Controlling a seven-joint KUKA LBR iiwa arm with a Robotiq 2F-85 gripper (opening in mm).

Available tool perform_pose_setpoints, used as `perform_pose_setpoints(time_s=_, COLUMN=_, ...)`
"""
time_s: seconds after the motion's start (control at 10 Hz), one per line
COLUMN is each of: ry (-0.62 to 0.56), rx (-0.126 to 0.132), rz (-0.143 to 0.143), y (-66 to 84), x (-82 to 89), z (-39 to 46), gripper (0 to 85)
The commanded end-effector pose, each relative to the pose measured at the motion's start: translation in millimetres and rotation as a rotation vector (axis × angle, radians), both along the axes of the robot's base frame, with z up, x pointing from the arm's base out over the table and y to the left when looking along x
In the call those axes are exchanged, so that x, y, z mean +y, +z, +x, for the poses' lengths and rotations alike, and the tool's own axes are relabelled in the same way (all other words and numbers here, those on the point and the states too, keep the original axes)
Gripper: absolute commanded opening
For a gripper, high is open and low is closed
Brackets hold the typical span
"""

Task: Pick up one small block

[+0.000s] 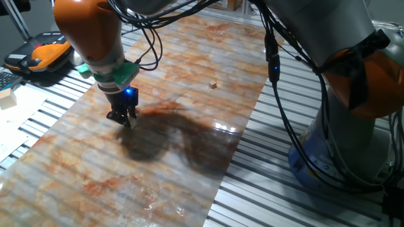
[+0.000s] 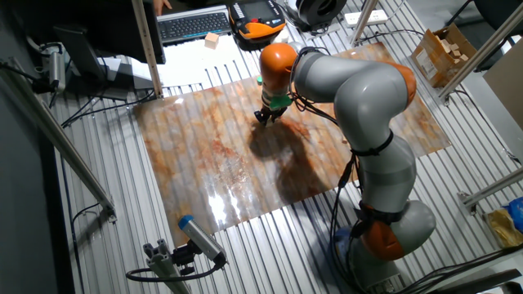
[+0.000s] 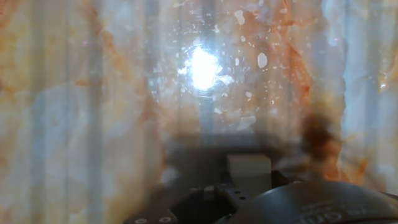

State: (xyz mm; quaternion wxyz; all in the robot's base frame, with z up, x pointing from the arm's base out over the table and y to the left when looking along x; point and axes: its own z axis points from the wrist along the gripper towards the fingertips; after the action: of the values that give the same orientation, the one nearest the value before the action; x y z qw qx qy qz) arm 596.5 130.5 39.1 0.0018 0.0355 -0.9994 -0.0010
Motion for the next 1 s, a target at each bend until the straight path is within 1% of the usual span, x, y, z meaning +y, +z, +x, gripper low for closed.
perform_pose_setpoints(time_s=0.0, ry=-0.001, rx=-0.004, rz=0.006, y=1.3, x=-1.8, z=-0.1, gripper=0.0)
perform_pose_setpoints(time_s=0.1, ry=-0.008, rx=-0.007, rz=0.003, y=2.6, x=-3.7, z=-0.1, gripper=0.0)
perform_pose_setpoints(time_s=0.2, ry=-0.018, rx=-0.008, rz=0.009, y=5.0, x=-5.0, z=0.1, gripper=0.0)
perform_pose_setpoints(time_s=0.3, ry=-0.021, rx=-0.008, rz=0.024, y=7.7, x=-6.1, z=0.5, gripper=0.0)
perform_pose_setpoints(time_s=0.5, ry=-0.034, rx=-0.006, rz=0.032, y=14.7, x=-8.6, z=1.7, gripper=0.0)
perform_pose_setpoints(time_s=0.6, ry=-0.035, rx=-0.006, rz=0.029, y=19.8, x=-8.6, z=2.7, gripper=0.0)
perform_pose_setpoints(time_s=0.9, ry=-0.049, rx=-0.013, rz=0.003, y=40.7, x=-1.8, z=1.1, gripper=0.0)
